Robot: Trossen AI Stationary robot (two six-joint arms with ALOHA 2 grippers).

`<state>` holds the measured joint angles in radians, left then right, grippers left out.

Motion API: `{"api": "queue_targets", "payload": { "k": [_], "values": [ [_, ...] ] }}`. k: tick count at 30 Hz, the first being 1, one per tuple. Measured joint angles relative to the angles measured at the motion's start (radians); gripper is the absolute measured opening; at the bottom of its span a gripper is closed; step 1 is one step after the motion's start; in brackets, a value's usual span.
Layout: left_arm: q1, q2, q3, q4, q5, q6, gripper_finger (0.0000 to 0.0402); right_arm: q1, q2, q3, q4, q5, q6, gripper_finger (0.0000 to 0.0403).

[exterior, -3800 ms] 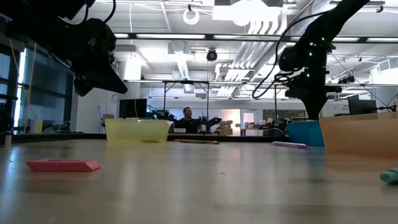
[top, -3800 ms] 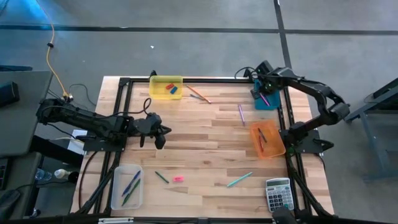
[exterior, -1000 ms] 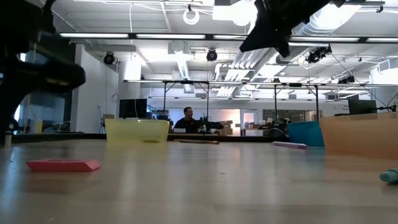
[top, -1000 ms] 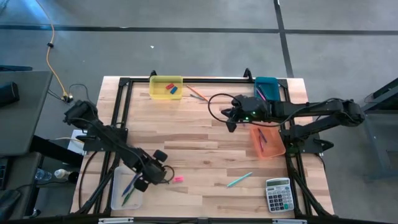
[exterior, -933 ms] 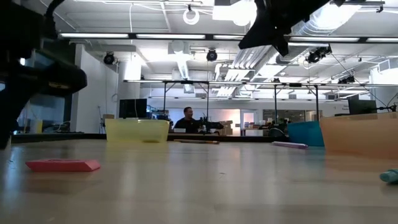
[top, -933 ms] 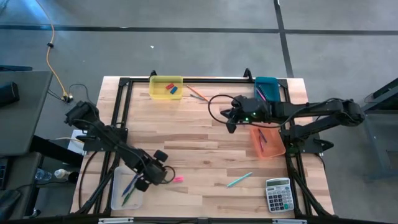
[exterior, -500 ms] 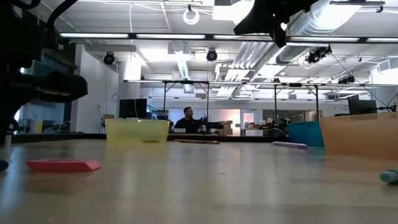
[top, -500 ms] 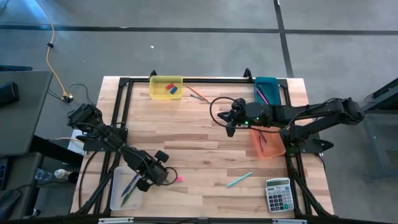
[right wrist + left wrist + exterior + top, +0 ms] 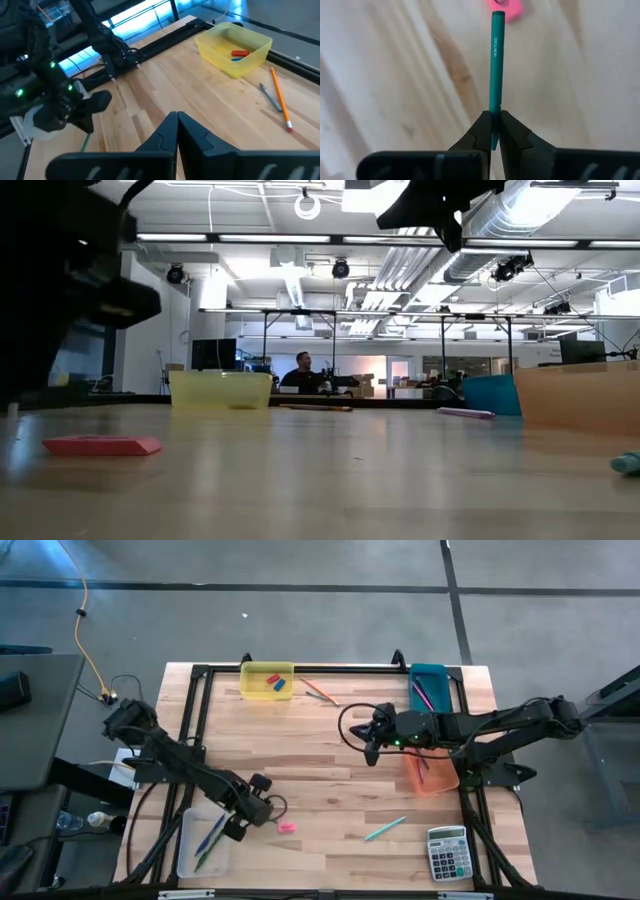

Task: Sort crayons/erasers/pens/pencils in bins
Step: Put the green crayon into the orange bin

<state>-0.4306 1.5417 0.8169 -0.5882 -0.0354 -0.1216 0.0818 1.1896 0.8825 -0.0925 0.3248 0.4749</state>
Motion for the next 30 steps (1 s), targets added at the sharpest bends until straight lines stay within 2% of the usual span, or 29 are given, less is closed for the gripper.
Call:
{"api": "queue_targets", "payload": {
  "k": [7, 13, 20, 24, 30],
  "values": [
    [0.091, -0.143, 0.001, 0.006, 0.015, -0.068, 0.0001, 0.011, 0.000, 0.000, 0.000, -0.044, 0.023, 0.0000],
    [0.203, -0.291, 0.001, 0.046, 0.036, -0.158, 0.0001, 0.067, 0.021, -0.002, 0.026, -0.001, 0.049, 0.0000],
    [0.339, -0.431, 0.001, 0.250, 0.104, -0.298, 0.0001, 0.113, 0.114, -0.001, 0.352, -0.052, 0.102, 0.0005],
    [0.397, -0.480, 0.001, 0.404, 0.126, -0.386, 0.0001, 0.123, 0.154, -0.001, 0.500, -0.051, 0.137, 0.0035],
    [0.444, -0.498, 0.003, 0.622, 0.132, -0.483, 0.0001, 0.123, 0.172, 0.000, 0.676, -0.047, 0.191, 0.0106]
  ]
}}
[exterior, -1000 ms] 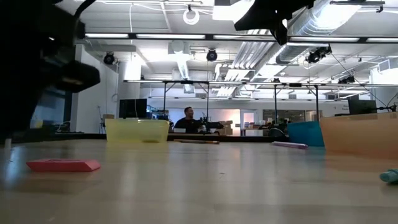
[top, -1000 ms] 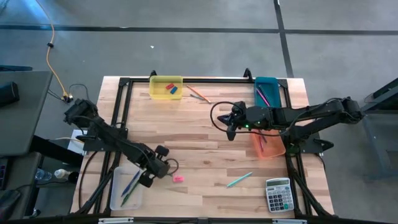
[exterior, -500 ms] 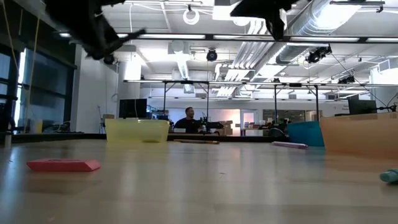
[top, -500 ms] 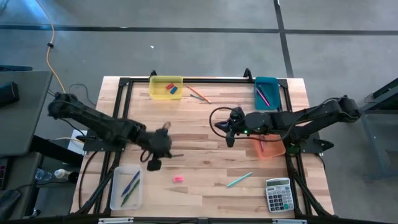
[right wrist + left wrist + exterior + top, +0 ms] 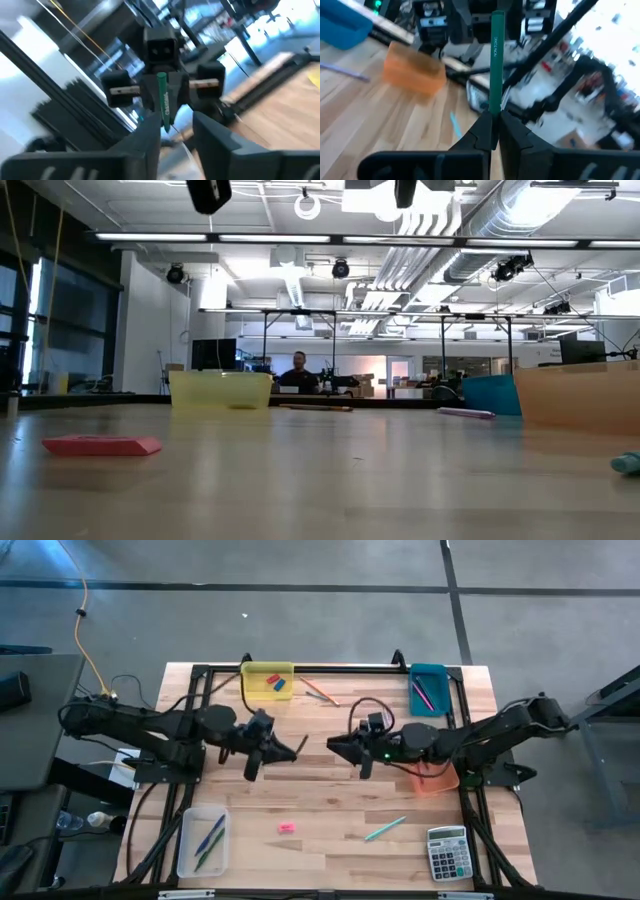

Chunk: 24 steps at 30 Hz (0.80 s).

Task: Sort crayons/erasers/pens/pencils in bins
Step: Put the green crayon into the orange bin

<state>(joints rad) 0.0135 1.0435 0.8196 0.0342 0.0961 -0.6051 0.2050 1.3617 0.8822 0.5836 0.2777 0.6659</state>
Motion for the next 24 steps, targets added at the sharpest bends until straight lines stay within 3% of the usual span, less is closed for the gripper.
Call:
{"api": "queue_targets", "payload": {
  "k": [8, 20, 24],
  "values": [
    [0.013, 0.045, 0.000, 0.162, -0.026, -0.077, 0.0001, -0.011, 0.001, 0.000, 0.082, 0.000, 0.007, 0.0155],
    [0.012, 0.192, 0.000, 0.439, -0.017, -0.198, 0.0001, -0.024, 0.001, 0.074, -0.015, 0.047, -0.035, 0.0158],
    [0.013, 0.221, 0.012, 0.458, -0.017, -0.216, 0.0001, -0.024, 0.001, 0.081, -0.018, 0.056, -0.036, 0.0158]
  ]
}}
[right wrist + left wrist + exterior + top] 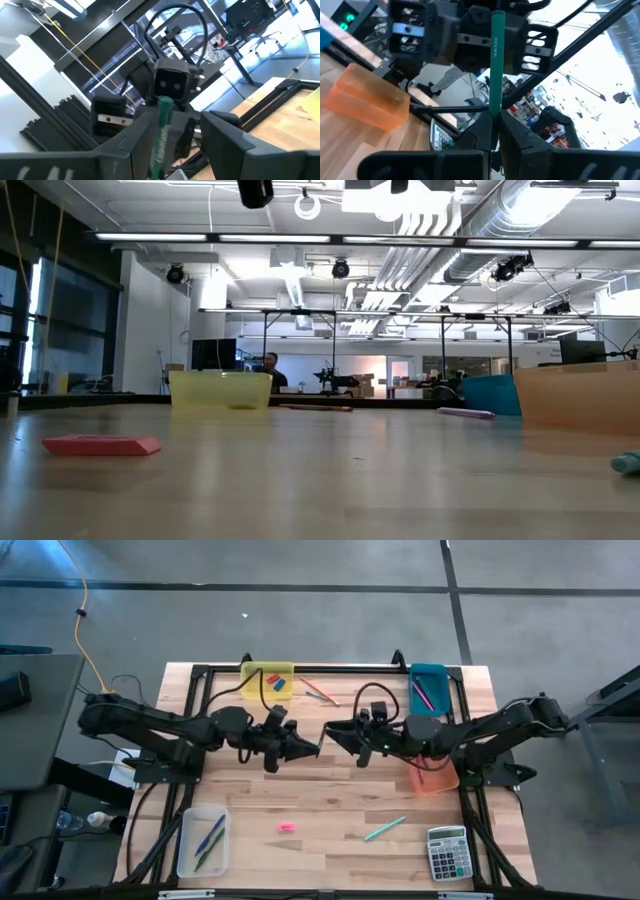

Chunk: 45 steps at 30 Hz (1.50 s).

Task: Sort crayons/erasers/pens/pencils in bins
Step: Put the green crayon into the orange bin

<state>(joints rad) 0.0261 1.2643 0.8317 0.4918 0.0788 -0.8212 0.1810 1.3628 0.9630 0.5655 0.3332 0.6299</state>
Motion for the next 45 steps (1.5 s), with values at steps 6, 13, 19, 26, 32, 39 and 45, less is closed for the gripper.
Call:
{"api": "queue_targets", "payload": {
  "k": [6, 13, 19, 26, 32, 39, 45],
  "values": [
    [0.000, 0.061, 0.060, -0.002, 0.005, 0.002, 0.0001, -0.004, 0.000, 0.000, 0.000, -0.001, -0.005, 0.0158],
    [0.000, 0.100, 0.089, 0.001, 0.006, 0.012, 0.0001, -0.004, 0.000, 0.000, 0.010, -0.003, -0.028, 0.0135],
    [0.000, 0.100, 0.089, 0.002, 0.003, 0.012, 0.0002, -0.004, 0.000, 0.000, 0.026, -0.004, -0.047, 0.0068],
    [0.001, 0.100, 0.088, 0.002, -0.001, 0.013, 0.0038, -0.003, -0.001, 0.000, 0.036, -0.010, -0.047, 0.0008],
    [0.014, 0.096, 0.088, 0.005, 0.016, 0.012, 0.0094, -0.005, -0.001, 0.000, 0.067, -0.003, -0.104, 0.0013],
    [0.058, 0.071, 0.088, 0.003, 0.018, 0.056, 0.0146, -0.040, -0.068, 0.000, 0.042, 0.001, -0.196, 0.0015],
    [0.081, 0.022, 0.089, -0.039, 0.017, 0.183, 0.0160, -0.106, -0.209, 0.000, -0.192, 0.018, -0.271, 0.0015]
  ]
}}
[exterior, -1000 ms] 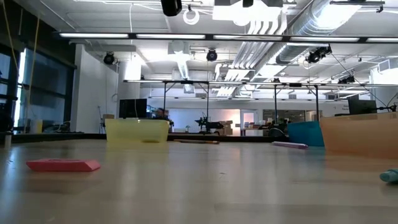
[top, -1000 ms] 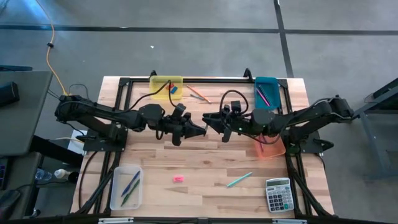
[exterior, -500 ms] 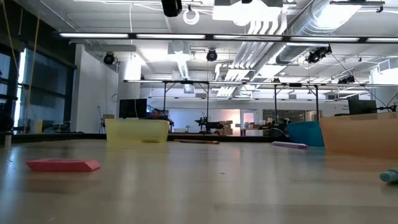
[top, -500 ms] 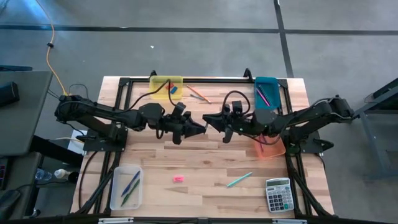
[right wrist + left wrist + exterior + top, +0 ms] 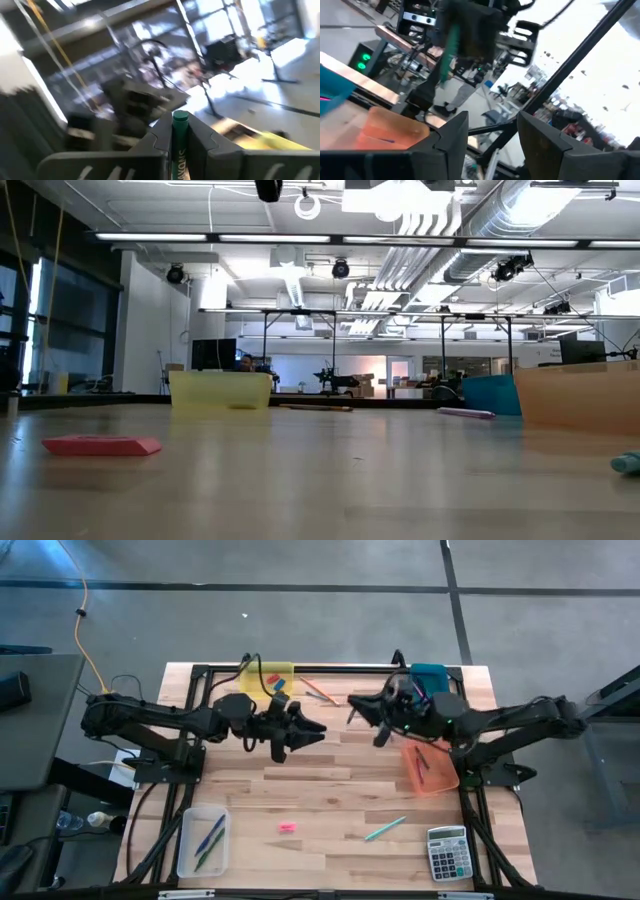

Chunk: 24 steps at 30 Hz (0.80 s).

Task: Sort crayons/erasers/pens/pencils in bins
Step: Put the green crayon into the orange bin

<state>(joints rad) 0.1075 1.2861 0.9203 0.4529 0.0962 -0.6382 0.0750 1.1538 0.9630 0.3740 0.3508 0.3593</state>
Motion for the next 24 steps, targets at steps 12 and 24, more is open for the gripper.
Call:
{"api": "queue_targets", "payload": {
  "k": [12, 24],
  "values": [
    [0.030, -0.088, 0.000, -0.173, -0.029, 0.085, 0.0152, -0.088, -0.277, 0.000, -1.147, 0.068, 0.353, 0.0016],
    [0.039, -0.088, 0.000, -0.174, -0.093, 0.160, 0.0123, -0.088, -0.291, -0.321, -1.413, -0.081, 0.714, 0.0016]
  ]
}}
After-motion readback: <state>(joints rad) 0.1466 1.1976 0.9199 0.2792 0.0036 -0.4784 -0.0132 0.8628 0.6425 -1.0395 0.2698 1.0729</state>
